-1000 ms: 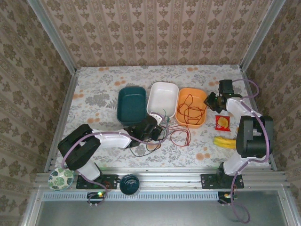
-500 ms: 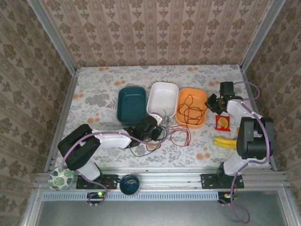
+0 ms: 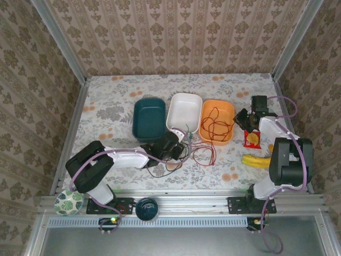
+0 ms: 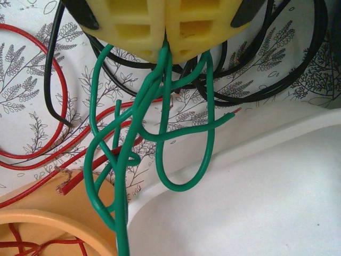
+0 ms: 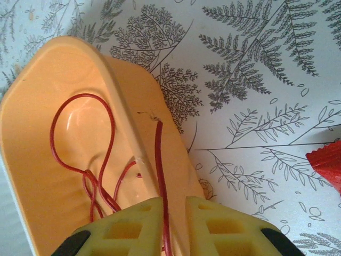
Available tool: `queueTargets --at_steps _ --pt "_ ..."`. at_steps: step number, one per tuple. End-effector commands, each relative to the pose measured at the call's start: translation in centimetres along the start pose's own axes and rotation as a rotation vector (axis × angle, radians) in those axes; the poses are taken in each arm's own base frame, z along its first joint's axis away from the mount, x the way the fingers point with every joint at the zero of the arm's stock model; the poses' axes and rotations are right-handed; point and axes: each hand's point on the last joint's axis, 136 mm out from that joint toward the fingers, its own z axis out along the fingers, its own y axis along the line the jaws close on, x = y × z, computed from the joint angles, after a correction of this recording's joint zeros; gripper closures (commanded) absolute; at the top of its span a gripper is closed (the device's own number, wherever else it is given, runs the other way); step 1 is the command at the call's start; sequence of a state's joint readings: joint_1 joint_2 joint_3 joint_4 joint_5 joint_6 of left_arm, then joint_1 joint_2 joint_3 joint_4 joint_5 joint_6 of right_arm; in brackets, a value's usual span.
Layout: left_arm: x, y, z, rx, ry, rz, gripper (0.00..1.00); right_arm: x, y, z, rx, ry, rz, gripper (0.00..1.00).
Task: Untangle the cables
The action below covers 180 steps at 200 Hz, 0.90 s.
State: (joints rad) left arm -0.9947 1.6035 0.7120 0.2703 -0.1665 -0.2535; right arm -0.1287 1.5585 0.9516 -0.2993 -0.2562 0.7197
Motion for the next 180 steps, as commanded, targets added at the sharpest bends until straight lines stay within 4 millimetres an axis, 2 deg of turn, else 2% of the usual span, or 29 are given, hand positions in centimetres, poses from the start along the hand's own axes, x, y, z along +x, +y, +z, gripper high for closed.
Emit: queueTargets --at_steps 1,36,63,90,135,157,180 --pt "1.8 0.2 0.0 -0.015 0.063 0.029 1.0 0.5 0.2 -0.1 -0.033 0.019 0.033 0.81" --pt "1.6 0.2 0.0 -0.015 0.06 0.03 1.0 0.9 0.0 0.8 -0.051 0.035 0.08 0.84" --pt "1.6 0.2 -0.1 -0.016 0.059 0.03 1.0 0.7 0.1 1.0 -0.055 0.03 0.092 0.93" --pt "1.7 0.3 -0.2 -0.017 0.062 0.027 1.0 0.1 -0.1 0.2 -0.036 -0.013 0.079 0.97" --pt "1.6 0.1 0.0 -0.013 0.063 0.029 1.0 -1.0 -0.1 -1.9 0.002 -0.095 0.013 0.98" --pt "1.4 0.0 0.2 -0.011 0.061 0.03 1.0 -1.2 0.5 -2.7 -0.003 -0.129 -0.039 0.98" --pt "1.2 -0.1 0.3 -0.007 0.055 0.029 1.0 -0.5 2.2 -2.9 -0.038 -0.133 -0.142 0.98"
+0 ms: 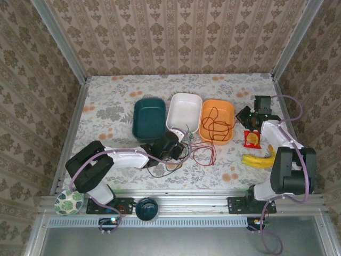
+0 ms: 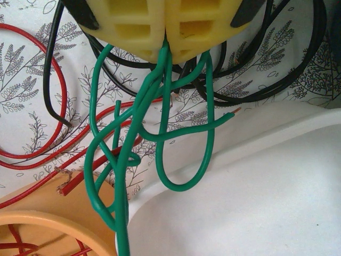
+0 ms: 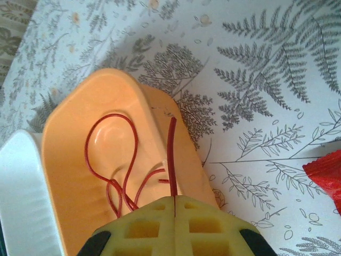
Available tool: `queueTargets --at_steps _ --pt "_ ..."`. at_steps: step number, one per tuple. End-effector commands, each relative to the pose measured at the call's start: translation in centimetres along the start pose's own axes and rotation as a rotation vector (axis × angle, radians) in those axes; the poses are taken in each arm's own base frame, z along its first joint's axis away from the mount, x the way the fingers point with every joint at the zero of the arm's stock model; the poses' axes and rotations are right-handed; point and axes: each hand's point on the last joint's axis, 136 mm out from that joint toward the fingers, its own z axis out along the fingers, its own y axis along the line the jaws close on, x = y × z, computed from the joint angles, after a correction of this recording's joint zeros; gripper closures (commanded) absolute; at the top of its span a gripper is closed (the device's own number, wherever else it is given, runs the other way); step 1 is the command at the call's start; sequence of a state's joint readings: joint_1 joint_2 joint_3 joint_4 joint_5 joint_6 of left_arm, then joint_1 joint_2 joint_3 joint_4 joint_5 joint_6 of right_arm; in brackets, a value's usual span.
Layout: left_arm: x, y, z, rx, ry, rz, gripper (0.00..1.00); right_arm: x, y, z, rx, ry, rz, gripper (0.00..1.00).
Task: Untangle the cables
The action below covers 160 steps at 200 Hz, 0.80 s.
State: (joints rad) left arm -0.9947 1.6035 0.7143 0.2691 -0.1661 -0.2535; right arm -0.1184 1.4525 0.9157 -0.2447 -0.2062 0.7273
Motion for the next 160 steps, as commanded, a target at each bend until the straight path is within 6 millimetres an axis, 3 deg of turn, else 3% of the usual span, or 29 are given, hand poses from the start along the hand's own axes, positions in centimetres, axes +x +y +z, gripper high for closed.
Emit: queueTargets --at_steps 1,46,82,104,119,128,160 --pt "1.2 -0.1 0.3 -0.008 0.054 0.029 1.0 0.8 0.9 -0.4 0.0 -0.01 -0.12 0.98" --pt "0.2 -0.2 0.4 -0.004 0.025 0.004 1.0 5.1 4.7 1.3 -0.073 0.095 -0.305 0.98" --pt "0.0 -0.3 0.4 -0.006 0.02 0.0 1.0 7.7 3.4 3.7 0.023 0.22 -0.296 0.96" --pt "0.0 -0.2 0.2 -0.011 0.015 -0.004 1.0 7.4 2.1 4.0 0.101 0.209 -0.273 0.89" --pt "0.0 -0.1 0.1 -0.015 0.012 -0.008 1.0 6.6 1.7 3.5 0.132 0.169 -0.268 0.65" --pt "0.0 -0.1 0.0 -0.015 0.011 -0.007 1.0 6.1 1.9 3.0 0.13 0.138 -0.274 0.59" --pt "-0.3 0.0 0.1 -0.019 0.005 -0.009 1.0 4.5 2.9 1.3 0.107 0.047 -0.285 0.53"
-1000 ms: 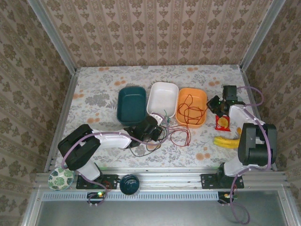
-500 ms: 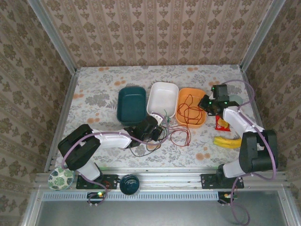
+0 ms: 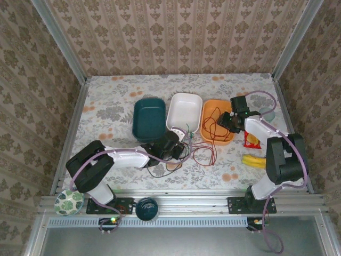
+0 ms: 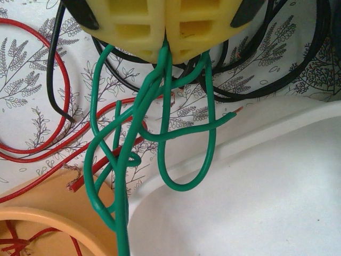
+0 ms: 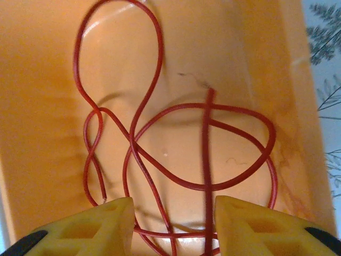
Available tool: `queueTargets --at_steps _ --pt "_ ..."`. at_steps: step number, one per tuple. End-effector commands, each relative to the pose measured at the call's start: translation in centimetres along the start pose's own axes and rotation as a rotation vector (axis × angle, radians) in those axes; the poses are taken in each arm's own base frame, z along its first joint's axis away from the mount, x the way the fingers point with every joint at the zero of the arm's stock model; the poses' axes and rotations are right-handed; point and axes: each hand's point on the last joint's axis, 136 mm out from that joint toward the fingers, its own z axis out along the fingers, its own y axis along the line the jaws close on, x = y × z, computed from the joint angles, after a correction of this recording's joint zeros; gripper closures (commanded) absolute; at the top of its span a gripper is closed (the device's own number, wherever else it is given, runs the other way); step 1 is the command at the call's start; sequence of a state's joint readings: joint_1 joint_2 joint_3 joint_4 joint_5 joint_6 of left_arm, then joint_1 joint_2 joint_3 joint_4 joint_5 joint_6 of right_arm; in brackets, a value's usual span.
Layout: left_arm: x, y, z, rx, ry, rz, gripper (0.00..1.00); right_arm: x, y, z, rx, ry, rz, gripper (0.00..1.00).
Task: Untangle the cables
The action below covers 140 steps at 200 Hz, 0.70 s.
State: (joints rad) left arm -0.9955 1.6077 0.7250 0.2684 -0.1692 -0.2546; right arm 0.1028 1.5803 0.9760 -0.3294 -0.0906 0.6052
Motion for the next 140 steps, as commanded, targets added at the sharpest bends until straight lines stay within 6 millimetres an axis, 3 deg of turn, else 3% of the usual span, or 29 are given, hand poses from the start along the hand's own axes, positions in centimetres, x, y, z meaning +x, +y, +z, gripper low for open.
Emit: queueTargets --at_steps 1,46,80,117,119,140 --pt "0.1 0.0 0.1 -0.018 0.011 -0.007 1.0 -1.8 0.1 -2.5 0.023 -0.101 -0.003 0.53" --pt "-0.5 -0.1 0.1 -0.012 -0.008 -0.01 1.0 -2.7 -0.2 -4.4 0.077 -0.176 -0.066 0.5" --pt "-0.7 -0.1 0.0 -0.014 -0.014 -0.005 1.0 -2.0 0.3 -4.8 0.079 -0.161 -0.117 0.5" --pt "-0.8 0.1 0.1 -0.017 -0.018 -0.006 1.0 1.8 3.1 -4.6 -0.007 -0.086 -0.25 0.5" --pt "-0.8 0.1 0.1 -0.016 -0.018 -0.004 1.0 1.8 3.5 -5.3 -0.026 -0.101 -0.256 0.5" --pt "-0.7 0.3 0.2 -0.02 -0.019 -0.006 1.0 5.7 4.8 -5.7 -0.086 -0.028 -0.342 0.5"
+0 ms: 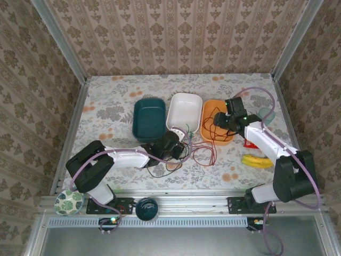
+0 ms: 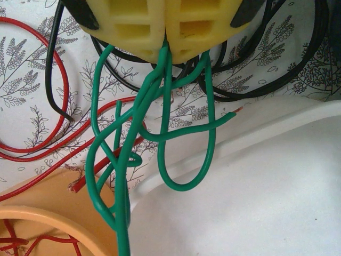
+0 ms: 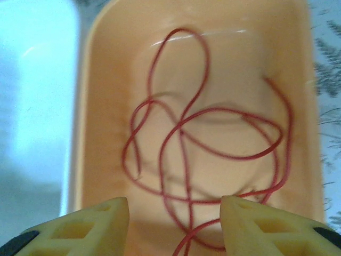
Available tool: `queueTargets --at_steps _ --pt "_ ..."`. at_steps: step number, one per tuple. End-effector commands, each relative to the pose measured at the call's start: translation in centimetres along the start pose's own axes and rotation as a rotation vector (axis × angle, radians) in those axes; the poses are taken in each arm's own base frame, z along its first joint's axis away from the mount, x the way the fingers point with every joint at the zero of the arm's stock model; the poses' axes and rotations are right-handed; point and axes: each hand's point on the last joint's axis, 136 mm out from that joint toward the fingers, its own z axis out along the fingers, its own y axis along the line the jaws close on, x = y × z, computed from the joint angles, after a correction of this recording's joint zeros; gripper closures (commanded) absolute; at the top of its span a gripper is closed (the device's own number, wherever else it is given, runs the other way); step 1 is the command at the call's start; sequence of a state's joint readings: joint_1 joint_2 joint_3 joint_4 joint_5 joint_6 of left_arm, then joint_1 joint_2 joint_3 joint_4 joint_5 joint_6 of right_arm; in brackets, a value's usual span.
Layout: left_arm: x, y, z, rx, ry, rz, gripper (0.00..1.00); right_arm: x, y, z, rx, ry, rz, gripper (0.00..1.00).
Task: Untangle the cables
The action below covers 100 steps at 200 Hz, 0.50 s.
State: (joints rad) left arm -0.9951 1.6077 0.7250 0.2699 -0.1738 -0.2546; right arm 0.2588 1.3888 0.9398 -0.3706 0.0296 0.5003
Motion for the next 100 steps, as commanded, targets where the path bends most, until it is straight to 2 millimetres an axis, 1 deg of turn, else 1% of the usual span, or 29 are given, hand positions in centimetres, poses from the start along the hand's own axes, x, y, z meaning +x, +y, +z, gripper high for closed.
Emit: queueTargets --at_steps 1,22,29,33,51,66,81,90,96,100 --pt "-0.6 0.2 0.2 -0.016 -0.015 -0.006 1.0 3.8 1.8 -1.3 -0.069 0.078 -0.105 0.51" --pt "-0.4 0.4 0.3 -0.02 -0.019 -0.014 1.0 7.6 1.6 -2.2 -0.049 0.164 -0.165 0.52" --pt "-0.4 0.4 0.3 -0.021 -0.021 -0.017 1.0 8.4 1.6 -2.6 -0.052 0.176 -0.184 0.53" --pt "-0.3 0.4 0.3 -0.021 -0.02 -0.018 1.0 9.3 1.2 -2.8 -0.038 0.2 -0.193 0.53" --pt "-0.3 0.4 0.5 -0.018 -0.017 -0.019 1.0 11.5 0.7 -3.4 -0.04 0.254 -0.215 0.57" --pt "-0.2 0.4 0.8 -0.017 -0.014 -0.018 1.0 13.4 0.6 -3.3 -0.058 0.312 -0.217 0.6" --pt "-0.3 0.3 0.9 -0.015 -0.014 -0.015 1.0 15.0 0.7 -2.7 -0.078 0.365 -0.225 0.61" --pt "-0.4 0.3 1.0 -0.014 -0.014 -0.015 1.0 15.5 0.7 -2.3 -0.073 0.391 -0.232 0.66" --pt "-0.4 0.3 1.0 -0.012 -0.014 -0.015 1.0 15.7 0.7 -2.1 -0.069 0.403 -0.238 0.71" --pt "-0.3 0.2 1.0 -0.012 -0.013 -0.016 1.0 15.7 0.8 -2.0 -0.067 0.408 -0.242 0.78"
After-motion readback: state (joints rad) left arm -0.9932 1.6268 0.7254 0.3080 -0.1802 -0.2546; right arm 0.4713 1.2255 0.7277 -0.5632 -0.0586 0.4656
